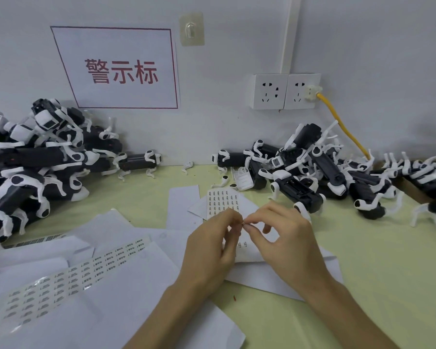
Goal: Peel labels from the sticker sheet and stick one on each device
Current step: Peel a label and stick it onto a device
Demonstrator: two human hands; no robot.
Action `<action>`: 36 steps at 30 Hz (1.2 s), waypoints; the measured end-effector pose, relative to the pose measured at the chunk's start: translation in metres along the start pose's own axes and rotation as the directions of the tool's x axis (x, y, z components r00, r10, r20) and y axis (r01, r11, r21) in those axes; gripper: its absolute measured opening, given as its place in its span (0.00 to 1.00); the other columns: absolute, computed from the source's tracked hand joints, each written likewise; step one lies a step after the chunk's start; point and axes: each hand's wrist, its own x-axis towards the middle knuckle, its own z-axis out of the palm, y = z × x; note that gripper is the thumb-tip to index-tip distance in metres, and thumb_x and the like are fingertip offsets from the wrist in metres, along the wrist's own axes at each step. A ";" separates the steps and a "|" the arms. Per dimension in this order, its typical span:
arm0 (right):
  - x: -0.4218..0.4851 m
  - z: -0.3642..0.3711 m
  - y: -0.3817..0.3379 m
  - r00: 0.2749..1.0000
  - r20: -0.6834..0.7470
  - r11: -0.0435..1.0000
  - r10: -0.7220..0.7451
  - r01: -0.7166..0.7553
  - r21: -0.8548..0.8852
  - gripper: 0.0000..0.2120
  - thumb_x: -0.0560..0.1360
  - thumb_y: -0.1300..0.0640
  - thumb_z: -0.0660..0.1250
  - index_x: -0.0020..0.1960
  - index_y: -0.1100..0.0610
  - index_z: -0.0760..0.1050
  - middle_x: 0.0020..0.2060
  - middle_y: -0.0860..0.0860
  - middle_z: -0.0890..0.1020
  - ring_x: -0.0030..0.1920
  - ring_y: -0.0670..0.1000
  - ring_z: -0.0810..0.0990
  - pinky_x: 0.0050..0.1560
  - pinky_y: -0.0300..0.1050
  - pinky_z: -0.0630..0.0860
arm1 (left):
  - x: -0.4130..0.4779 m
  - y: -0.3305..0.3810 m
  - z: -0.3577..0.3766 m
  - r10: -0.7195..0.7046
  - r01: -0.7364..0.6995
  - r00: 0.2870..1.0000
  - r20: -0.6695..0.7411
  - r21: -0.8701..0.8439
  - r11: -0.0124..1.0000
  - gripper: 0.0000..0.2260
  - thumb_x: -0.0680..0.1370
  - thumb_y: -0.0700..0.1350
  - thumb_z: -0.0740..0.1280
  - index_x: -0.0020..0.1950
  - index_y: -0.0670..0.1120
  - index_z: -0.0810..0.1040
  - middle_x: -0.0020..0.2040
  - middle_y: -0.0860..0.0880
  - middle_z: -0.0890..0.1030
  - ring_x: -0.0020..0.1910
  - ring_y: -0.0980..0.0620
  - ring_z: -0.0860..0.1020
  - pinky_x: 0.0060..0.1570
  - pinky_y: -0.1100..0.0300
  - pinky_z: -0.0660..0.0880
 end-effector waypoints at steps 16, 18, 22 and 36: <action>0.010 -0.018 0.036 0.893 -0.165 0.875 0.418 -0.445 -0.190 0.37 0.67 0.54 0.81 0.72 0.54 0.70 0.67 0.52 0.76 0.67 0.57 0.74 0.65 0.59 0.69 | 0.002 -0.010 0.001 -0.106 0.065 0.986 0.127 0.293 0.954 0.08 0.83 0.48 0.63 0.59 0.55 0.78 0.54 0.60 0.83 0.52 0.57 0.78 0.57 0.61 0.66; 0.010 -0.023 0.049 0.820 -0.142 0.791 0.554 -0.572 -0.219 0.47 0.66 0.49 0.81 0.78 0.54 0.62 0.72 0.54 0.72 0.72 0.58 0.69 0.68 0.59 0.64 | 0.001 -0.011 0.002 -0.111 0.046 0.973 0.201 0.306 0.951 0.08 0.83 0.48 0.62 0.59 0.56 0.78 0.55 0.59 0.82 0.53 0.58 0.77 0.56 0.61 0.67; 0.005 -0.025 0.070 0.720 -0.029 0.711 0.693 -0.690 -0.138 0.47 0.69 0.49 0.79 0.79 0.52 0.55 0.72 0.55 0.73 0.70 0.59 0.72 0.64 0.56 0.68 | 0.000 -0.011 0.002 -0.104 0.012 0.940 0.326 0.272 0.962 0.08 0.82 0.48 0.62 0.59 0.57 0.77 0.58 0.61 0.80 0.54 0.60 0.74 0.54 0.60 0.71; 0.016 -0.032 0.046 0.841 -0.190 0.823 0.507 -0.408 0.395 0.44 0.64 0.58 0.84 0.73 0.44 0.66 0.53 0.31 0.81 0.62 0.38 0.78 0.58 0.35 0.73 | 0.003 -0.004 -0.006 -0.015 0.008 0.998 -0.064 -0.114 0.993 0.27 0.78 0.50 0.69 0.76 0.56 0.65 0.75 0.63 0.69 0.75 0.62 0.66 0.71 0.69 0.62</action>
